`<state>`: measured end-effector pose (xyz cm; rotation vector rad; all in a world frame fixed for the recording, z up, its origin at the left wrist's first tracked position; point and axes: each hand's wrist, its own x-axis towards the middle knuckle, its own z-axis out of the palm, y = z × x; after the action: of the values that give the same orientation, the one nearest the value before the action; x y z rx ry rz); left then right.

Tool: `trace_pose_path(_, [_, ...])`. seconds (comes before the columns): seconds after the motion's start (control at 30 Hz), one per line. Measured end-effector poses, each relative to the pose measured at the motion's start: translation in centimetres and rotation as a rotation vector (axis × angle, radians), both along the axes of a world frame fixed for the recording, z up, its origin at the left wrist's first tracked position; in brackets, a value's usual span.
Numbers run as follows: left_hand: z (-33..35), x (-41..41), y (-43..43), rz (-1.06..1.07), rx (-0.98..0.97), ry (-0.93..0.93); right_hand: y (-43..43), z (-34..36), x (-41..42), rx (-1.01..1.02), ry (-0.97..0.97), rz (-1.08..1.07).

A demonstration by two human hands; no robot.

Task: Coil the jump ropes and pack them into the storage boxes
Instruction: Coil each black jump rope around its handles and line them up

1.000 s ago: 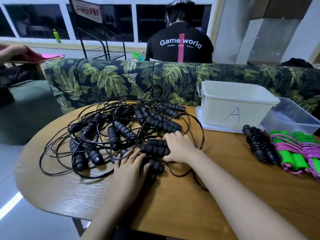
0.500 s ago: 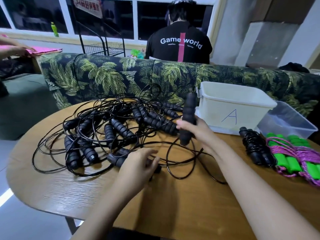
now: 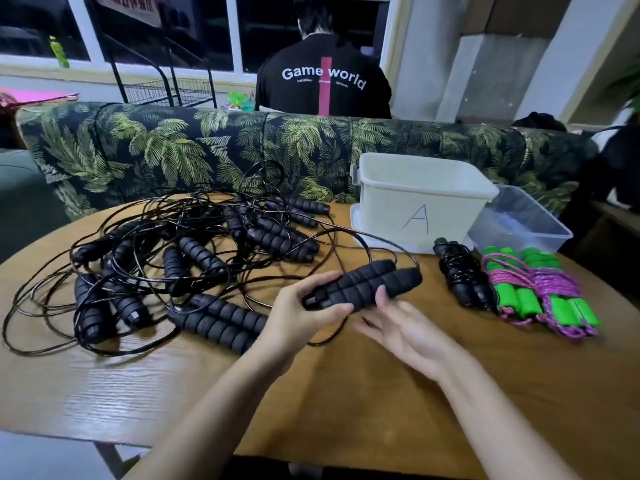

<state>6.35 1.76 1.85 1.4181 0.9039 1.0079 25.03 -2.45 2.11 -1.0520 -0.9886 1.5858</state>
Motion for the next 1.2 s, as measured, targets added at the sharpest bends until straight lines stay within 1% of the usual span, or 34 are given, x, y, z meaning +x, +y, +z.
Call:
trace_pose_path(0.03, [-0.8,-0.4,-0.4,0.006,0.021,0.040,-1.0,0.1,1.0,-0.034,-0.200,0.016])
trace_pose_path(0.1, [-2.4,-1.7,-1.0,-0.007,0.088,0.175,-2.9,0.3,3.1,-0.065,-0.599,-0.003])
trace_pose_path(0.13, [-3.0,-2.4,-1.2,-0.026,0.120,0.238,-3.7,0.0,4.0,-0.037,-0.742,-0.052])
trace_pose_path(0.17, [-3.6,-3.1,-1.4,-0.046,0.152,0.292,-4.2,-0.5,4.7,0.025,-0.851,-0.148])
trace_pose_path(0.23, [-4.3,-4.2,-1.7,-0.063,0.242,0.382,-4.6,-1.8,5.4,0.247,-0.996,-0.380])
trace_pose_path(0.27, [-4.5,-4.3,-1.8,-0.069,0.294,0.413,-4.5,-2.5,5.4,0.359,-1.055,-0.400])
trace_pose_path(0.33, [-4.7,-4.2,-1.9,-0.096,0.366,0.438,-4.0,-4.0,5.0,0.490,-1.169,-0.256])
trace_pose_path(0.4, [-5.0,-4.1,-2.0,-0.116,0.418,0.466,-3.5,-5.0,4.6,0.488,-1.234,-0.105])
trace_pose_path(0.43, [-5.1,-4.1,-2.0,-0.118,0.433,0.481,-3.2,-5.2,4.6,0.483,-1.241,-0.094])
trace_pose_path(0.53, [-5.3,-4.1,-1.9,-0.145,0.416,0.517,-2.7,-5.5,4.5,0.508,-1.194,-0.155])
trace_pose_path(0.67, [-5.0,-3.9,-2.1,-0.192,0.406,0.566,-2.9,-5.5,3.3,0.611,-1.173,-0.137])
trace_pose_path(0.77, [-5.2,-3.9,-2.0,-0.184,0.394,0.561,-2.9,-5.6,2.6,0.599,-1.165,-0.172])
trace_pose_path(0.83, [-5.5,-4.0,-1.9,-0.173,0.441,0.589,-3.0,-5.6,2.7,0.597,-1.145,-0.174])
trace_pose_path(0.93, [-6.0,-3.7,-1.9,-0.131,0.573,0.659,-3.0,-5.2,3.9,0.570,-1.142,-0.249])
trace_pose_path(1.0, [-6.1,-3.6,-1.9,-0.124,0.583,0.644,-2.7,-4.8,5.3,0.523,-1.264,-0.270])
trace_pose_path(1.07, [-6.0,-3.7,-2.0,-0.143,0.581,0.611,-2.4,-4.5,6.6,0.455,-1.420,-0.207])
trace_pose_path(1.1, [-6.0,-3.8,-2.1,-0.161,0.582,0.591,-2.3,-4.4,7.0,0.437,-1.461,-0.170])
trace_pose_path(1.13, [-6.0,-4.0,-2.2,-0.182,0.582,0.566,-2.2,-4.4,7.3,0.446,-1.490,-0.145])
trace_pose_path(1.2, [-6.0,-4.3,-2.4,-0.237,0.569,0.516,-1.8,-4.3,7.6,0.526,-1.581,-0.133])
